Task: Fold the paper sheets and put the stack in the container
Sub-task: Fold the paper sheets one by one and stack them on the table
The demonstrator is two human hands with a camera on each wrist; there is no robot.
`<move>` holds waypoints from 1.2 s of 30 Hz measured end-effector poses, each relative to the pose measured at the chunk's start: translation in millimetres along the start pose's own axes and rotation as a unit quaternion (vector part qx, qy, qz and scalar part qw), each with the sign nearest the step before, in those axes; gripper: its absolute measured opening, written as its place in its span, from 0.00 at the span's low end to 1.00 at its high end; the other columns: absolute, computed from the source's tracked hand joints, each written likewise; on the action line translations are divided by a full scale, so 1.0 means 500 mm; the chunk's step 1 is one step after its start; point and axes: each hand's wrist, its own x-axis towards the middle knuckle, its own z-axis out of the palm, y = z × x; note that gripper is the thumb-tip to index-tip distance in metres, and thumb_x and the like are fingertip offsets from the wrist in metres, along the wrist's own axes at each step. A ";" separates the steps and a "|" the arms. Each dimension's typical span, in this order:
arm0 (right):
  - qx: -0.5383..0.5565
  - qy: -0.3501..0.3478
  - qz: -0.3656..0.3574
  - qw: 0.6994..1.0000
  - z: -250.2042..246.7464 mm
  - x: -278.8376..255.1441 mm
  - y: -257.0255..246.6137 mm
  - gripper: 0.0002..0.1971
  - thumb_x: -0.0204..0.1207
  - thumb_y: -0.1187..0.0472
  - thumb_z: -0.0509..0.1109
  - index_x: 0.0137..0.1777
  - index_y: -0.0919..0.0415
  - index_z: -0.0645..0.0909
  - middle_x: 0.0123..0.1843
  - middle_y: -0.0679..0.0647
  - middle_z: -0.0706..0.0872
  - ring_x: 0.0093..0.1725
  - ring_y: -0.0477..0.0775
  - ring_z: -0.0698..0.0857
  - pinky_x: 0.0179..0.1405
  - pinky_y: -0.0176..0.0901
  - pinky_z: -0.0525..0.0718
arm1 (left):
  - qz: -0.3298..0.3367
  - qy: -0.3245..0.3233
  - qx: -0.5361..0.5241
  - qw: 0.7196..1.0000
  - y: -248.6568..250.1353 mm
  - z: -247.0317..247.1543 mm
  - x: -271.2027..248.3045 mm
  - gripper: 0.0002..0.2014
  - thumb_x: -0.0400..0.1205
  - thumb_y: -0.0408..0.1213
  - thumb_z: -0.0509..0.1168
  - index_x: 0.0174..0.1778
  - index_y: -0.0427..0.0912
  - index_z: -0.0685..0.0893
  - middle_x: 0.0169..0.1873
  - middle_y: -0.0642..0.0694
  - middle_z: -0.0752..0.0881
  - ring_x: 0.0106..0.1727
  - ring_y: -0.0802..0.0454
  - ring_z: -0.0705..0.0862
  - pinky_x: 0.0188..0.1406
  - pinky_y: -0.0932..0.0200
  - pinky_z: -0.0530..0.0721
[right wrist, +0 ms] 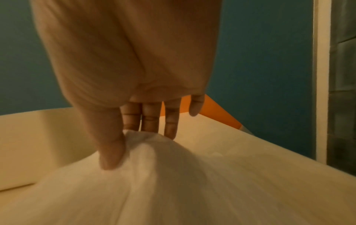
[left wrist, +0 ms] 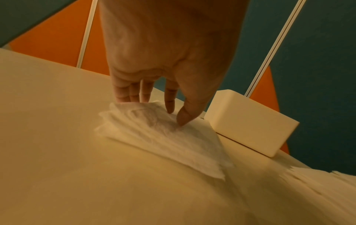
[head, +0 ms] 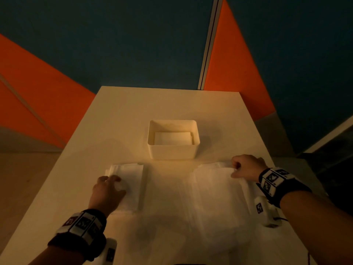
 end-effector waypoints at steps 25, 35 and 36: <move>0.034 -0.060 -0.084 0.994 -0.056 -0.059 -0.039 0.13 0.68 0.60 0.77 0.35 0.43 0.76 0.41 0.43 0.80 0.47 0.50 0.81 0.48 0.44 0.78 | -0.075 -0.117 0.140 0.980 0.099 -0.027 0.064 0.43 0.67 0.64 0.70 0.75 0.67 0.56 0.70 0.38 0.58 0.70 0.27 0.62 0.65 0.38 0.71; 0.301 -0.091 -0.238 0.919 -0.162 -0.129 -0.144 0.11 0.75 0.70 0.71 0.39 0.53 0.80 0.39 0.44 0.87 0.42 0.39 0.86 0.45 0.32 0.81 | 0.110 -0.082 0.071 0.988 0.176 -0.035 0.004 0.62 0.52 0.81 0.63 0.80 0.61 0.48 0.81 0.43 0.50 0.80 0.36 0.49 0.76 0.34 0.60; 0.338 -0.087 -0.253 0.902 -0.172 -0.140 -0.161 0.10 0.76 0.71 0.70 0.42 0.55 0.80 0.41 0.45 0.88 0.43 0.39 0.86 0.45 0.31 0.81 | 0.145 -0.133 0.018 0.980 0.191 -0.039 -0.010 0.64 0.47 0.82 0.63 0.80 0.61 0.51 0.81 0.46 0.53 0.80 0.40 0.51 0.77 0.36 0.59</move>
